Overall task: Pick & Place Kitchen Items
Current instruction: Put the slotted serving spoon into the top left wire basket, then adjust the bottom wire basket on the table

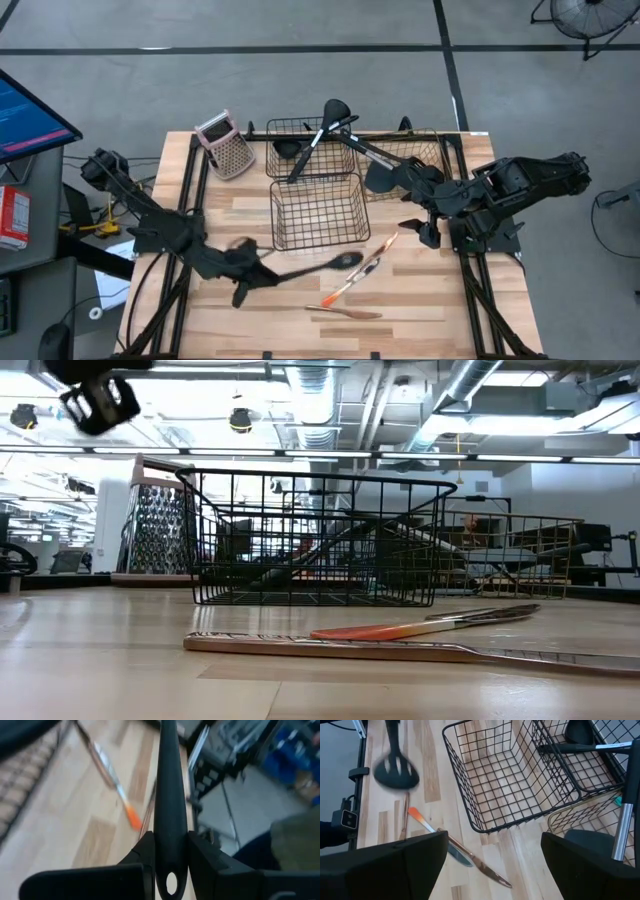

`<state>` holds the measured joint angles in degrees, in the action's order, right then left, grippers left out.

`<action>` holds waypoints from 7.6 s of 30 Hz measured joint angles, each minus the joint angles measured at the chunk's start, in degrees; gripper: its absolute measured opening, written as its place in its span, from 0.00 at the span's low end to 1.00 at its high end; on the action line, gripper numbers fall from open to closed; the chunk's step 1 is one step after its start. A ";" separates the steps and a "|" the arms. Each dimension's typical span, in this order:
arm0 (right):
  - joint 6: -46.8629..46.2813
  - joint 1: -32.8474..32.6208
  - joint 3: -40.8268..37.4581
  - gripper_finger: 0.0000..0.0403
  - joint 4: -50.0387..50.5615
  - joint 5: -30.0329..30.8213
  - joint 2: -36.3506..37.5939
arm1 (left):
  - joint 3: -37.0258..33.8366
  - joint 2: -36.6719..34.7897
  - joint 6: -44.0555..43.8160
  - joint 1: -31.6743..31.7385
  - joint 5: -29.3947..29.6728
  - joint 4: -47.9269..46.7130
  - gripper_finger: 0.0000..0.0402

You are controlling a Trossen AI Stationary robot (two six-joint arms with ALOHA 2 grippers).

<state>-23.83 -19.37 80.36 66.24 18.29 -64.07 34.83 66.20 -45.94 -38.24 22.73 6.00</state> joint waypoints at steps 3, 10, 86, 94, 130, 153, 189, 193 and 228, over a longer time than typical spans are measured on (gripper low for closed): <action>0.31 0.03 0.00 0.79 -0.01 0.12 -0.01 | 0.02 -4.54 0.54 1.34 2.79 0.54 0.13; 0.42 0.03 0.00 0.79 -0.01 1.84 -0.01 | 0.09 -14.05 0.68 9.36 9.19 0.76 0.13; -0.04 0.03 0.00 0.79 -1.94 2.81 0.00 | 0.11 -9.77 -13.06 77.01 -42.61 -18.01 0.17; -0.08 0.03 0.00 0.79 -2.25 2.83 0.02 | 0.11 -6.50 -13.06 77.00 -42.57 -17.90 0.18; -0.11 0.03 0.00 0.79 -2.43 2.83 -0.01 | 0.15 -8.46 -9.63 76.81 -41.83 -13.97 0.56; 0.28 0.03 0.00 0.79 -2.42 2.83 -0.01 | 0.15 -19.44 -10.68 71.34 -46.81 -10.99 0.54; 0.41 0.01 0.00 0.79 -1.87 2.81 -0.01 | 0.11 -19.34 -9.94 21.99 -27.48 9.34 0.54; 0.42 -0.01 0.00 0.79 -1.09 2.79 -0.01 | 0.11 -15.89 -9.85 19.59 -26.91 9.82 0.50; -14.33 -3.99 0.00 0.79 1.09 -0.34 -0.92 | 0.11 9.91 -9.68 1.73 -6.52 18.32 0.00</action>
<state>-38.17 -23.35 80.36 67.33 17.96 -64.98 34.94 76.11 -55.63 -36.51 16.21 24.32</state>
